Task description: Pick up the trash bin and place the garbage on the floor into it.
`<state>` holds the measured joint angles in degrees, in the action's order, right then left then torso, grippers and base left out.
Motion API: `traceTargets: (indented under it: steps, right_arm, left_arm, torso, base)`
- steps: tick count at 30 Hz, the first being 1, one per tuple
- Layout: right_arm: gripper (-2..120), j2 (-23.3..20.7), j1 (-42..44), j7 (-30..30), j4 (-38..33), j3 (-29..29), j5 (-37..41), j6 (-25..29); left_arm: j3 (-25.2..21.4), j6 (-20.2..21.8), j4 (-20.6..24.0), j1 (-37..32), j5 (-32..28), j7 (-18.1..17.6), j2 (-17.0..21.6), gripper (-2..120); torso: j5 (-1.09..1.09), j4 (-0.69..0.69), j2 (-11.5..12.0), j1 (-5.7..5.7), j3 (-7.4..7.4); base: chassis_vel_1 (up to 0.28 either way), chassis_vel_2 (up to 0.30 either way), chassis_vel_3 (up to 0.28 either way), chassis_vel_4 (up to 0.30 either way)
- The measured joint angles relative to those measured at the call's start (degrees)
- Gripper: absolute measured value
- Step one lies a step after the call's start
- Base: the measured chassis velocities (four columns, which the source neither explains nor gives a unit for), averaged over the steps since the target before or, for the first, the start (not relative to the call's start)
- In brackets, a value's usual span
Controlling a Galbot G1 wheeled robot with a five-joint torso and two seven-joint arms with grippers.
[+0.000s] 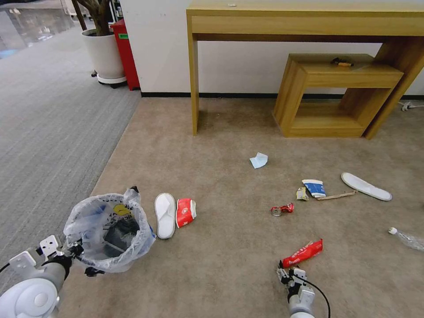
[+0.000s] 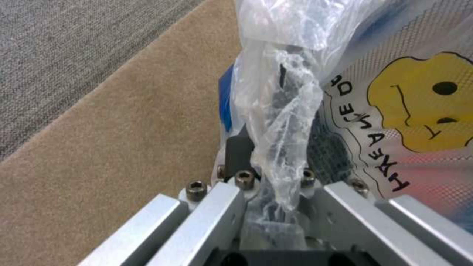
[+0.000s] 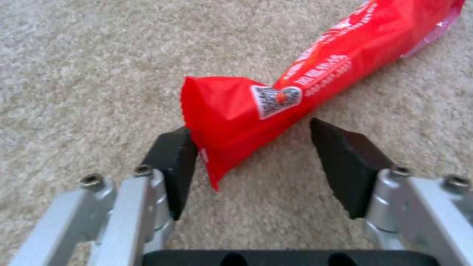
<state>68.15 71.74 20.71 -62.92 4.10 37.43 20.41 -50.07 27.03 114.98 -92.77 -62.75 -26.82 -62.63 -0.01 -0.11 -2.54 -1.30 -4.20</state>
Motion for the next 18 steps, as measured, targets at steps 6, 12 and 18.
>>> traceTargets:
  steps: [6,12,18]
  right_arm:
    - [54,0.6,0.0,-0.8,-0.2,-0.1,-2.3,1.0]
    - [55,0.8,0.2,-0.9,-0.1,0.0,-3.7,1.4]
    - [56,0.7,0.3,-1.0,0.0,0.4,-4.5,1.7]
  left_arm:
    - [0.0,-0.1,0.1,0.0,0.3,0.1,-0.3,0]
    - [0.3,-0.3,0.1,0.0,1.1,0.4,-0.7,0]
    - [0.3,-0.4,0.1,-0.2,1.8,0.7,-1.0,0]
  torso:
    - [0.0,0.0,0.0,0.0,0.0]
    - [0.01,0.0,0.0,0.0,0.0]
    - [0.01,0.0,0.0,0.0,0.0]
  base:
    - [0.0,0.0,0.0,0.0]
    - [0.0,0.0,0.0,0.0]
    - [0.0,0.0,0.0,0.0]
